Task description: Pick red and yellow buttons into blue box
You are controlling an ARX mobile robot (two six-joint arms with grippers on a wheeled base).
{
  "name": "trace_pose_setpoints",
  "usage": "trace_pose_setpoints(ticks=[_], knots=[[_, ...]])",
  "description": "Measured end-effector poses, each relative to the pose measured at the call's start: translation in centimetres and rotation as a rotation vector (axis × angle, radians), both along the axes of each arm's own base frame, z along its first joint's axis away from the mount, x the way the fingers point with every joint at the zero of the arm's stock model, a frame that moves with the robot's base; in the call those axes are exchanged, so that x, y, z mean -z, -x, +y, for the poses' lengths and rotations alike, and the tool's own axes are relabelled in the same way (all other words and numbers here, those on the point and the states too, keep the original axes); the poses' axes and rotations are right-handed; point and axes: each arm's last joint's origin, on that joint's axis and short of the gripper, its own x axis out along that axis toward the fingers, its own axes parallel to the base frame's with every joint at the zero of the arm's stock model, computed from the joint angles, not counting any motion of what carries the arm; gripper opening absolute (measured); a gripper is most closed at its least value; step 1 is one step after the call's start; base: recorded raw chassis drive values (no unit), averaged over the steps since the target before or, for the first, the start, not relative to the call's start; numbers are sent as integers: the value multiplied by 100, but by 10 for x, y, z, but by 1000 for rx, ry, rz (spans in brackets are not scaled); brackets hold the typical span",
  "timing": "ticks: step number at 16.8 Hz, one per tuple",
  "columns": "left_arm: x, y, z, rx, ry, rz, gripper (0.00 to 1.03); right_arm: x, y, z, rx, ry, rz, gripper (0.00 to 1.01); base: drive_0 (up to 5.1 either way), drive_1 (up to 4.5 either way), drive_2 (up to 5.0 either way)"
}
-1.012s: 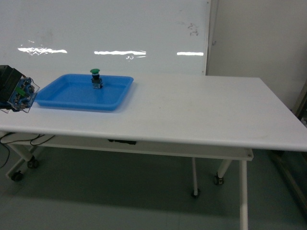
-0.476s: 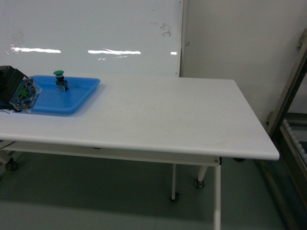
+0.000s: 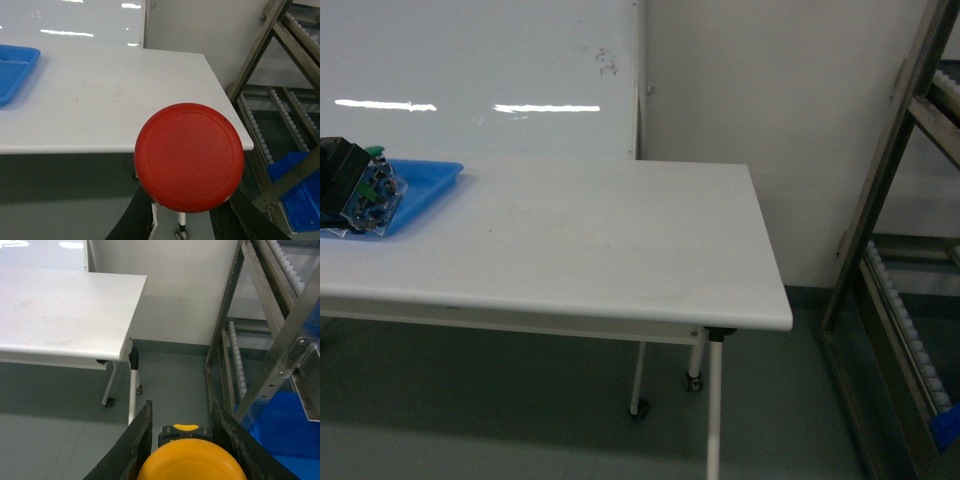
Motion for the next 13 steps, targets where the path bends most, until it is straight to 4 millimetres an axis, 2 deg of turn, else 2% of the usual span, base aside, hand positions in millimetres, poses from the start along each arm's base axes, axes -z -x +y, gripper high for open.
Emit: trace_pose_setpoints(ticks=[13], knots=[[0, 0, 0, 0, 0, -1, 19, 0, 0, 0, 0, 0, 0, 32, 500, -245, -245]])
